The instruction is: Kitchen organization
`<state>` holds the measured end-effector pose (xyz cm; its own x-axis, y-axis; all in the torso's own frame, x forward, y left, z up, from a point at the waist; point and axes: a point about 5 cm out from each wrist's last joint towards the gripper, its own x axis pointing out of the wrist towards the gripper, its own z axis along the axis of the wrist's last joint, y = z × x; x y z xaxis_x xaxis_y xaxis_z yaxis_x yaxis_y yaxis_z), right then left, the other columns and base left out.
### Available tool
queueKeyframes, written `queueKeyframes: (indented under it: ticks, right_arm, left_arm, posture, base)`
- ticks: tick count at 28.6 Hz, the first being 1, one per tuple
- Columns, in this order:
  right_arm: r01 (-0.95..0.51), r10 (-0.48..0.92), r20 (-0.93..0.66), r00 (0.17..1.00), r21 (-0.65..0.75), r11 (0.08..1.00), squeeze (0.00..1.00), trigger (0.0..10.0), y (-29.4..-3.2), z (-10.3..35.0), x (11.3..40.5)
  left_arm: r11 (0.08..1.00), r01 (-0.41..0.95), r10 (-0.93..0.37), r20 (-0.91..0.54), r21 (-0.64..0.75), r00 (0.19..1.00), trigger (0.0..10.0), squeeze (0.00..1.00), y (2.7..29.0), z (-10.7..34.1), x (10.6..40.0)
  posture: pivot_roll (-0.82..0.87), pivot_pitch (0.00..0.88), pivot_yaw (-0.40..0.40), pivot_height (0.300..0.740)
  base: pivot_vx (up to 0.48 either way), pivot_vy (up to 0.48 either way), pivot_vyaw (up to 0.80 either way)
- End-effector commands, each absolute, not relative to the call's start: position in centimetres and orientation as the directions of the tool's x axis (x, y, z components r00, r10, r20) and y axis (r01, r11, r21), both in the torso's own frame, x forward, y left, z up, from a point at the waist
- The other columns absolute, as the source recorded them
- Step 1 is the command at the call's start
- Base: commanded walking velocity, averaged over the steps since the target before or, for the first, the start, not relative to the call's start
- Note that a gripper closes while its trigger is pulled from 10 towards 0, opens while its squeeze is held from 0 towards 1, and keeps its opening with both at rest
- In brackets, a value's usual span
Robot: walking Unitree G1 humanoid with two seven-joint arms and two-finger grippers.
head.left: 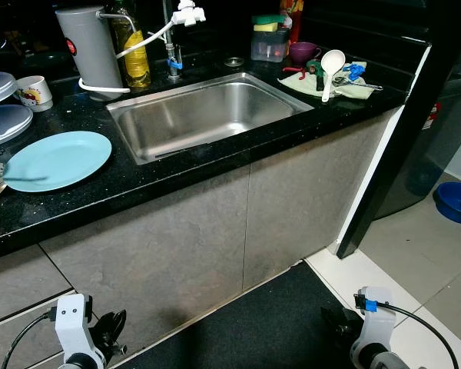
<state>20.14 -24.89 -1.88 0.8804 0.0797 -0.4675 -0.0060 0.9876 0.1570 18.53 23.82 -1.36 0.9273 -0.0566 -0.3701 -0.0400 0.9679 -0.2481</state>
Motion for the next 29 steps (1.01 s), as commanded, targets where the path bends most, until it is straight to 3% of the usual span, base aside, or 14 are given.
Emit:
queueKeyframes:
  ticks: [1, 29]
  right_arm:
    - [-0.018, 0.091, -0.466, 0.88, 0.159, 0.987, 0.0, 10.0, -24.44, -1.89, 20.31]
    - [-0.018, 0.092, -0.474, 0.876, 0.158, 0.987, 0.0, 10.0, -24.55, -2.17, 20.06]
  left_arm:
    - [0.969, -0.055, -0.04, -0.371, -0.243, 0.928, 10.0, 0.0, 24.54, -1.19, 18.46]
    - [0.968, -0.056, -0.042, -0.377, -0.244, 0.925, 10.0, 0.0, 24.38, -1.44, 18.26]
  posture:
    - [-0.01, 0.0, 0.02, 0.74]
    - [-0.01, 0.0, 0.018, 0.74]
  base:
    - [0.0, 0.0, 0.0]
    - [0.0, 0.0, 0.0]
